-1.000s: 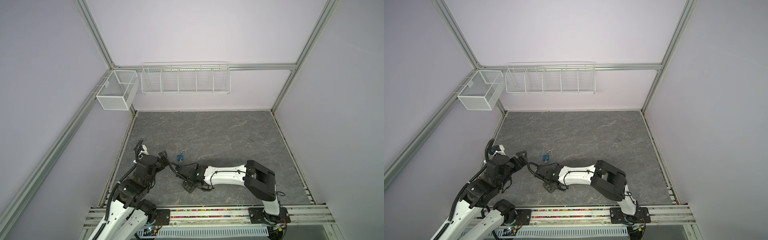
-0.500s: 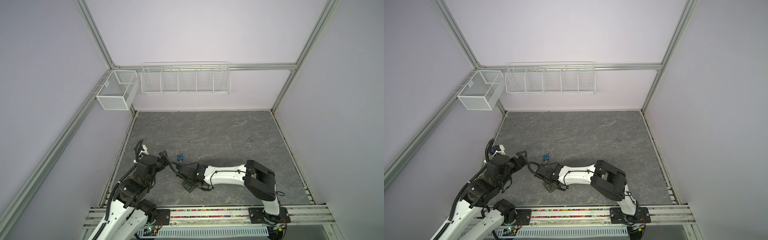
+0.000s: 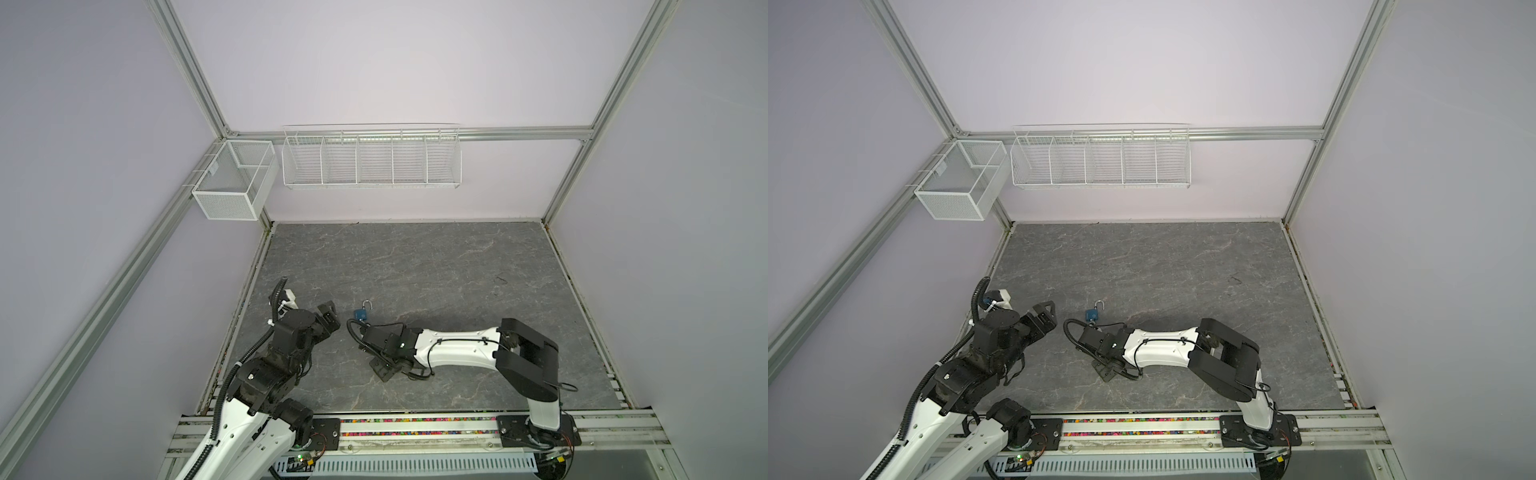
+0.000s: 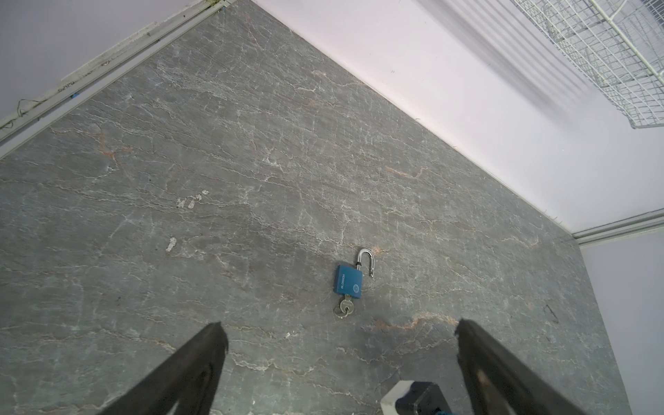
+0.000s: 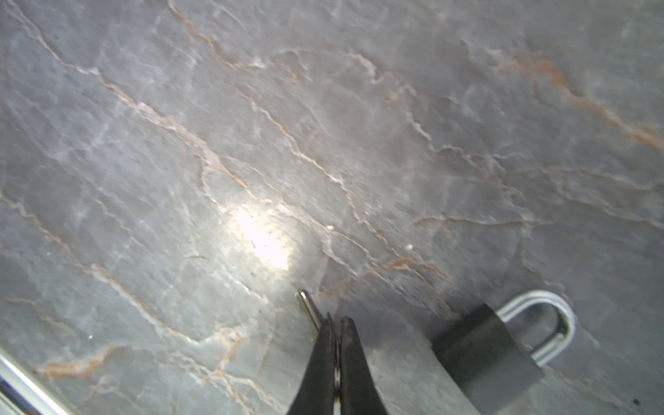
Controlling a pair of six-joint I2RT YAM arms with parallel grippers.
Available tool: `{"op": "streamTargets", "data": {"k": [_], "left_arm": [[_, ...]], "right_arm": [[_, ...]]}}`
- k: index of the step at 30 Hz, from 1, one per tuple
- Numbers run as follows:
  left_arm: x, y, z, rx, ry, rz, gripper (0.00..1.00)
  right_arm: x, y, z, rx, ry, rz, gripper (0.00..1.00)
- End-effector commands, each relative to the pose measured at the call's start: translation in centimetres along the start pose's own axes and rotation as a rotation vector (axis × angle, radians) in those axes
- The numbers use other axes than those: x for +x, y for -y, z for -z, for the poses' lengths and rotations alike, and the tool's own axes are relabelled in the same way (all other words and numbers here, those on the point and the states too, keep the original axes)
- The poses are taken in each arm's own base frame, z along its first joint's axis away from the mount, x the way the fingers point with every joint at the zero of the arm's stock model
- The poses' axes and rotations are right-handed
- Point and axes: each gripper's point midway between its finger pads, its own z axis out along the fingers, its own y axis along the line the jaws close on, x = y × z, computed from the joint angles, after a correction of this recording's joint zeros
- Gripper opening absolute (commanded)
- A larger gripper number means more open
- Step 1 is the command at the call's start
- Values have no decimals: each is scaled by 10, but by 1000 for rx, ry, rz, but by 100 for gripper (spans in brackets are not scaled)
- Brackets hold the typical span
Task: Unlock with the key
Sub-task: 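Raise the silver key with the right gripper while the left gripper lifts up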
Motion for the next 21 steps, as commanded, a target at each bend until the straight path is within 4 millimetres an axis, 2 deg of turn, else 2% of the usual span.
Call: {"op": "streamTargets", "data": {"k": [1,9,15,21], "left_arm": [[5,-2,-4,-4,-10,14,99],[5,7,-4,40,-21,48,99],[6,22,-6,113,-32,81,100],[8,40,-12,197,-37,56,97]], "right_arm": [[-9,5,16,-17,54,-39,7],[-22,15,36,-35,120,-78,7],[-38,30,67,-54,198,-123,6],[-56,56,100,-52,273,-176,7]]}}
